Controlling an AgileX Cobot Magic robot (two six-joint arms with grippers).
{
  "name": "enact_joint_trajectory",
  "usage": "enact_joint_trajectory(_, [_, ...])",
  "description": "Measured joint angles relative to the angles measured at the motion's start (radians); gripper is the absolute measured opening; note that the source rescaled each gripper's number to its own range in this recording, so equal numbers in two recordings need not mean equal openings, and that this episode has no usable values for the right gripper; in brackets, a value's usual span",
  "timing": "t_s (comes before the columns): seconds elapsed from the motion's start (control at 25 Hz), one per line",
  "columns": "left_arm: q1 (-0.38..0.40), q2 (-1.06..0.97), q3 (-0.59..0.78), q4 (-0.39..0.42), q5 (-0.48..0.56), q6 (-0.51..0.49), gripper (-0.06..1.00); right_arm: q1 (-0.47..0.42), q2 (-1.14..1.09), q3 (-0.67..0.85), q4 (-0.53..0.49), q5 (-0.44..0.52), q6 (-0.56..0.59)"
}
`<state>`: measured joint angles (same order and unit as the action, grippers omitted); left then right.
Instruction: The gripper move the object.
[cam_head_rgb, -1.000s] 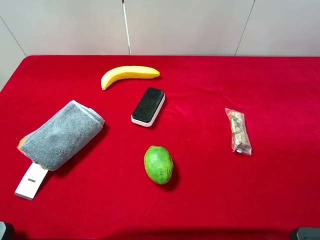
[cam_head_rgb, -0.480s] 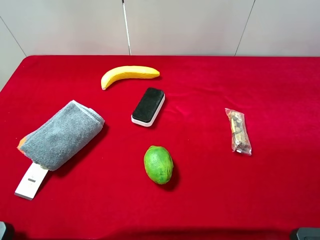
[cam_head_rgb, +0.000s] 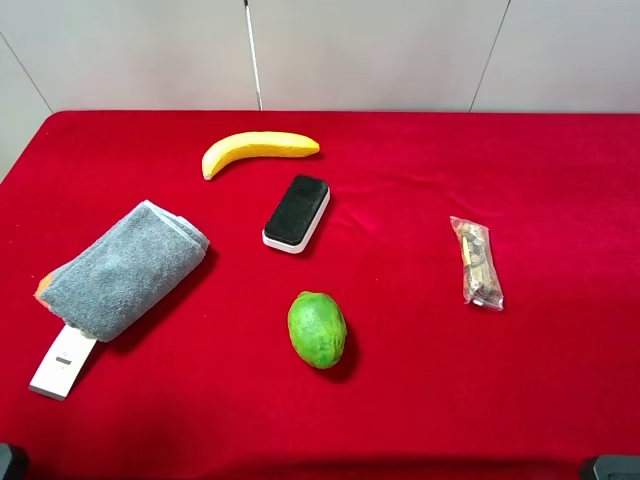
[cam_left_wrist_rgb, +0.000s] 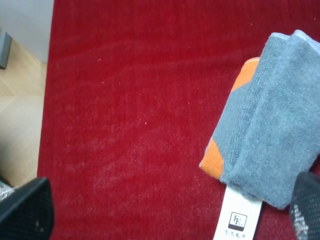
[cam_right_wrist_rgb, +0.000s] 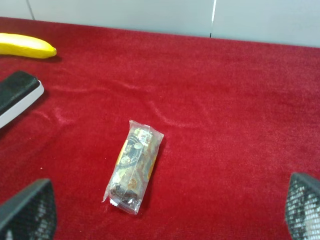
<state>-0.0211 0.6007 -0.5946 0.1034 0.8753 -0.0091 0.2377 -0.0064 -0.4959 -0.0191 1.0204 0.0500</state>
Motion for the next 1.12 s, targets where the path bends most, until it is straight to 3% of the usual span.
enact_joint_trajectory(0.6, [-0.021, 0.498, -0.003, -0.182, -0.259, 0.174, 0.97, 0.000, 0.000, 0.000, 0.000, 0.000, 0.000])
enact_joint_trajectory(1.12, [-0.094, 0.723, -0.003, -0.202, -0.392, 0.177, 0.95, 0.000, 0.000, 0.000, 0.000, 0.000, 0.000])
